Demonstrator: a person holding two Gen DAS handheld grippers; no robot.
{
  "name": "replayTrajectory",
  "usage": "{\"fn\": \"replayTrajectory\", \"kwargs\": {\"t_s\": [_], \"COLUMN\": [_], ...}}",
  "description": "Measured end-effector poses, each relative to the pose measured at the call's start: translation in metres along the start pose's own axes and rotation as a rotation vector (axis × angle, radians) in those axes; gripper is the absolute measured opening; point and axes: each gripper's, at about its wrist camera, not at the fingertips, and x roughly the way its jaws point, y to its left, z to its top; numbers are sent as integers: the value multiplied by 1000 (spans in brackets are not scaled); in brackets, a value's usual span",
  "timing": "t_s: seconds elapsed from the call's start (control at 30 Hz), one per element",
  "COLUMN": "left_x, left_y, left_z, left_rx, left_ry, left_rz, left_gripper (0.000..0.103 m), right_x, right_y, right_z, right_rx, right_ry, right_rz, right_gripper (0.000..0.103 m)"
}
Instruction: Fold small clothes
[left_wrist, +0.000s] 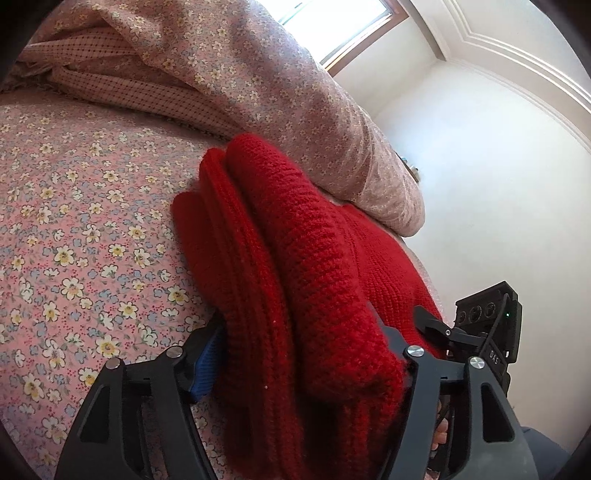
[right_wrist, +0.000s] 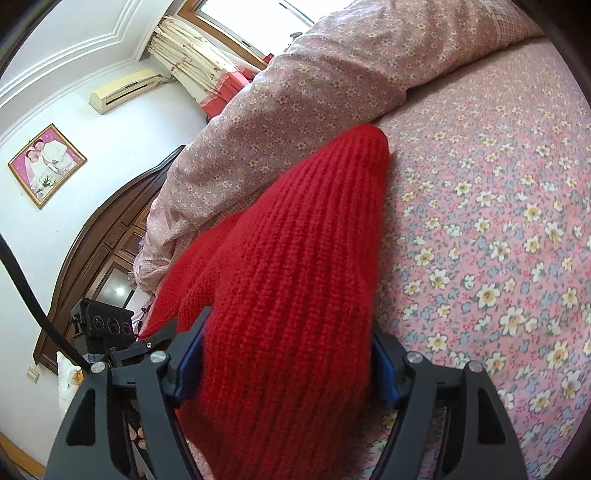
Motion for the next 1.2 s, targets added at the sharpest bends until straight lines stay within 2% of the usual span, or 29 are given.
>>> {"fn": "replayTrajectory", "kwargs": {"t_s": [0.17, 0.23, 0.3, 0.47, 0.57, 0.67, 0.8, 0.9, 0.97, 1.0, 1.07, 1.1, 1.2], "left_x": [-11, -23, -37, -80, -111, -145, -180, -192, -196, -194, -186, -180, -153], "left_y": [0, -1, -6, -52, -93, -128, -163, -179, -185, -187, -186, -184, -170], "left_z": [0, 0, -1, -4, -9, -15, -18, -23, -29, -32, -43, -49, -69], "left_rx": [-13, -29, -25, 166, 296, 370, 390, 402, 421, 433, 472, 497, 564], "left_ry": [39, 39, 17, -54, -122, -182, -227, -273, -325, -347, -415, -434, -403], "left_rz": [17, 62, 125, 255, 313, 309, 271, 251, 266, 283, 366, 401, 430], "left_gripper": [67, 67, 69, 74, 79, 84, 86, 97, 99, 99, 99, 99, 99], "right_x": [-3, -13, -25, -63, -82, -105, -141, -168, -177, -180, -180, -177, -169], "right_y": [5, 12, 22, 62, 87, 113, 143, 160, 167, 171, 176, 180, 181], "right_z": [1, -2, -5, -10, -15, -23, -36, -52, -61, -66, -73, -78, -86], "right_rx": [2, -15, -51, -178, -242, -312, -374, -409, -442, -463, -499, -525, -565], "right_ry": [3, -41, -97, -237, -270, -310, -391, -441, -452, -453, -447, -444, -433], "right_rz": [-12, -55, -97, -146, -139, -151, -147, -139, -154, -169, -233, -310, -407], "right_gripper": [88, 100, 103, 103, 103, 103, 103, 103, 103, 103, 103, 103, 103]}}
